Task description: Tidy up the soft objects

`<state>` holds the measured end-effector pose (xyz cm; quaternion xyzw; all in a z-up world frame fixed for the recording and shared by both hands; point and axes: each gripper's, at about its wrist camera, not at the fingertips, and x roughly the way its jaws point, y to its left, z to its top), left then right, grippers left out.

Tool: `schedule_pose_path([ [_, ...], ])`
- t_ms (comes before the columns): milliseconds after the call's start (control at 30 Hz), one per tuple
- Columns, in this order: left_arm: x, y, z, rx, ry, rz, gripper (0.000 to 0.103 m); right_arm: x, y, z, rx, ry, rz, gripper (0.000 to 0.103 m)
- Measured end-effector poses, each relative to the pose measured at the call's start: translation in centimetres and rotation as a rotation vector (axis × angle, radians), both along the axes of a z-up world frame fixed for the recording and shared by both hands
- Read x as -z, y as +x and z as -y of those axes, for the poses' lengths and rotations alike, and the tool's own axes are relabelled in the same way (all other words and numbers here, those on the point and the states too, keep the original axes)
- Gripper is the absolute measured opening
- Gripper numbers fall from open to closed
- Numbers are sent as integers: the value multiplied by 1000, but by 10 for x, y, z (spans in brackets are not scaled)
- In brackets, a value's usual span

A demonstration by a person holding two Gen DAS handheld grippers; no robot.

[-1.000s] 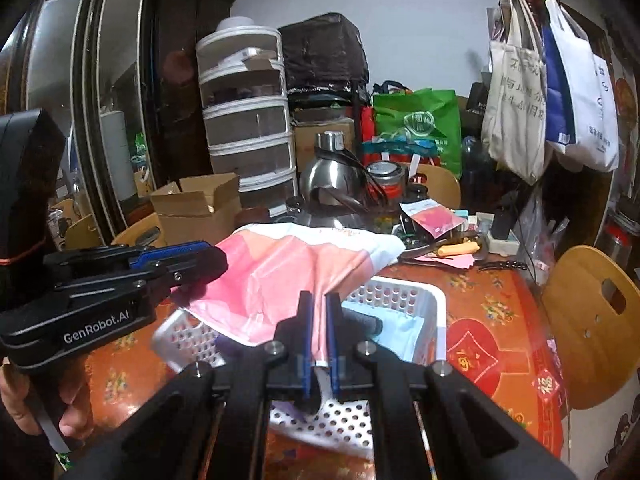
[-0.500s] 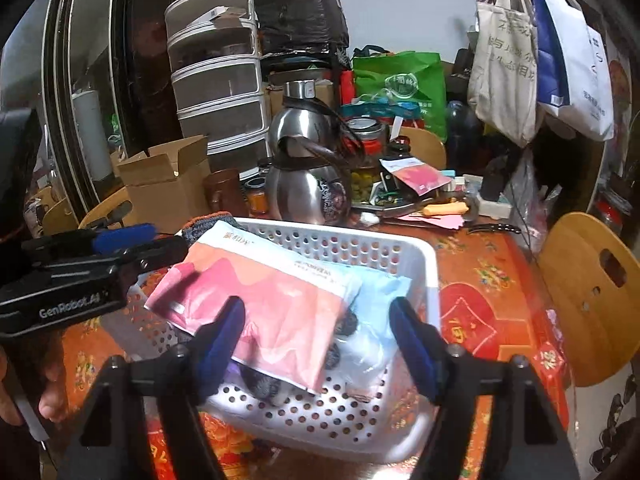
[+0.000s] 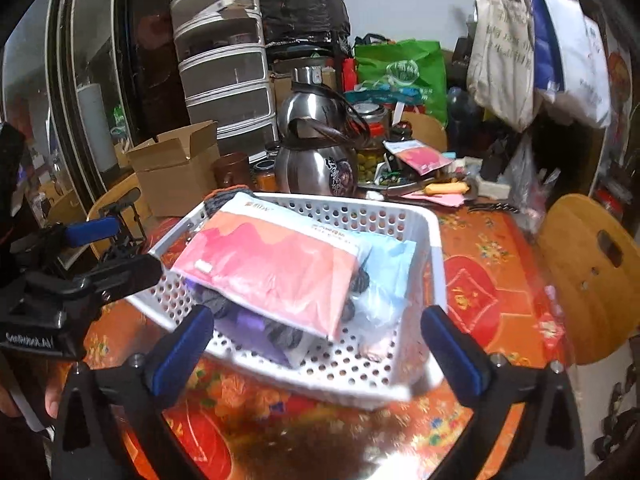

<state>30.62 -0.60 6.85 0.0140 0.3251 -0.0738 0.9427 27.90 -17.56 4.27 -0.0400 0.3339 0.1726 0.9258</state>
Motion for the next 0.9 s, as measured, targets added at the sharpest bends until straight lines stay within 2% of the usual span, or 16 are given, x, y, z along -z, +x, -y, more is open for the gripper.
schedule_pose_path([
  [133,-6,-56,-8,-31,21,14,103,-13,-46,-6,-8,-55,52,103],
  [267,-13,-127,-26,-29,-11,29,103,-24,-118,-6,1,-112,148,103],
  [400,-18,-185,-40,-64,-41,5,103,-30,-176,1,1,-80,159,103],
  [567,-36,-258,-36,-79,-30,83,103,-45,-231,15,97,-12,157,103],
  [633,-45,-273,-30,-63,-45,93,103,-57,-249,23,136,43,167,103],
  [767,-60,-290,-15,-36,-63,97,103,-76,-266,31,171,88,181,103],
  [900,-67,-288,-5,-15,-83,91,103,-79,-260,24,183,4,155,103],
])
